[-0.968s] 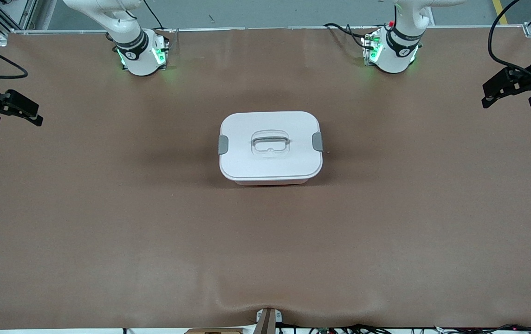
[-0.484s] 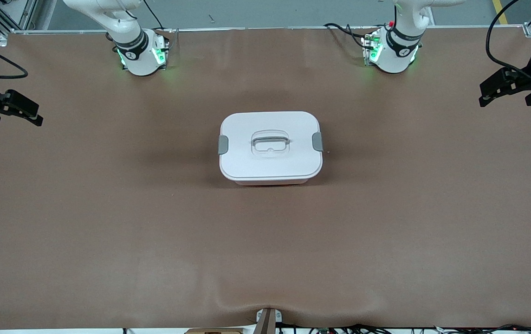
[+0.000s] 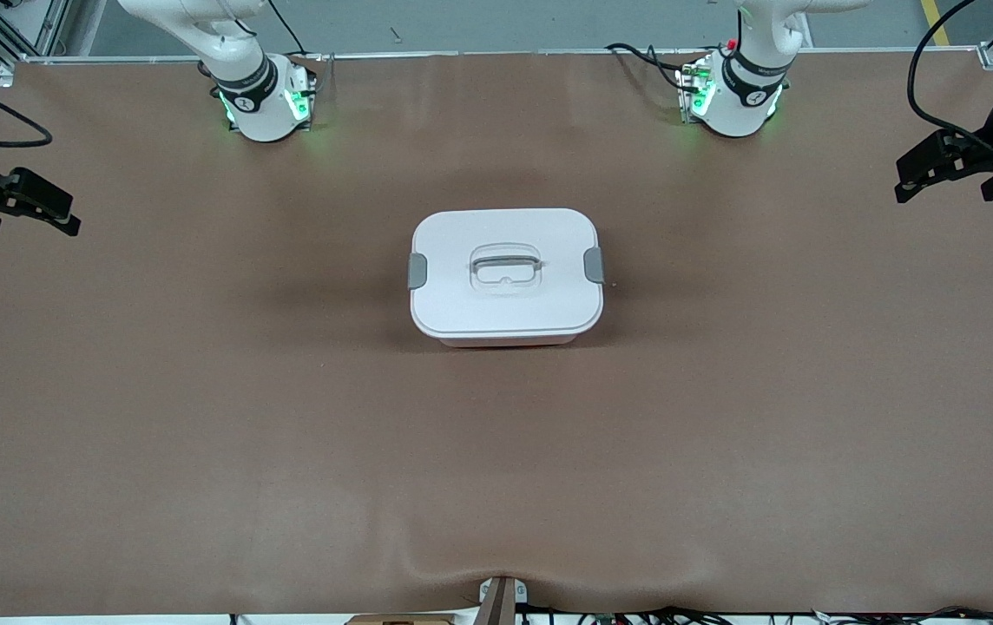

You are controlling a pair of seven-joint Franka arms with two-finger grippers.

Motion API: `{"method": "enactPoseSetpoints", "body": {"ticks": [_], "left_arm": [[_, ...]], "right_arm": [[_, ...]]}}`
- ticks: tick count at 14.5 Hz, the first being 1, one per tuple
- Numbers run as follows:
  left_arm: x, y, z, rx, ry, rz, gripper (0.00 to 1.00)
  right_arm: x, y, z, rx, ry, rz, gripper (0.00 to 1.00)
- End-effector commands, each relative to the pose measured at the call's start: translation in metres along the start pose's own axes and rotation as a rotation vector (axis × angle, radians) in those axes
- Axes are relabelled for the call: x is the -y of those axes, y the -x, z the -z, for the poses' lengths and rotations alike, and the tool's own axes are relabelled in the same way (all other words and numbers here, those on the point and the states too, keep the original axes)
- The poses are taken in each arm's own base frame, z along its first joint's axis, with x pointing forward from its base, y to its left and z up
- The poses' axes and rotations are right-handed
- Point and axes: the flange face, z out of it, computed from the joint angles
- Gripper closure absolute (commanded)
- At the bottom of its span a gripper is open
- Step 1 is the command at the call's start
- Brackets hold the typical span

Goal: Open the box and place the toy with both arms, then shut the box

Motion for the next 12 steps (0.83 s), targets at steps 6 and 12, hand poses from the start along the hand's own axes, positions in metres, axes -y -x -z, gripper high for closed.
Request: {"method": "enactPoseSetpoints", "body": {"ticks": [6, 12], "left_arm": [[0.0023, -0.0023, -0.0021, -0.007, 0.022, 0.043, 0.0], [-0.0033, -0.0023, -0.0016, -0.005, 0.071, 0.089, 0.0]], "right_arm": [[-0.0012, 0.002, 0.0047, -0.003, 0.01, -0.008, 0.0], [-0.002, 0.002, 0.0047, -0.003, 0.01, -0.01, 0.0]]}}
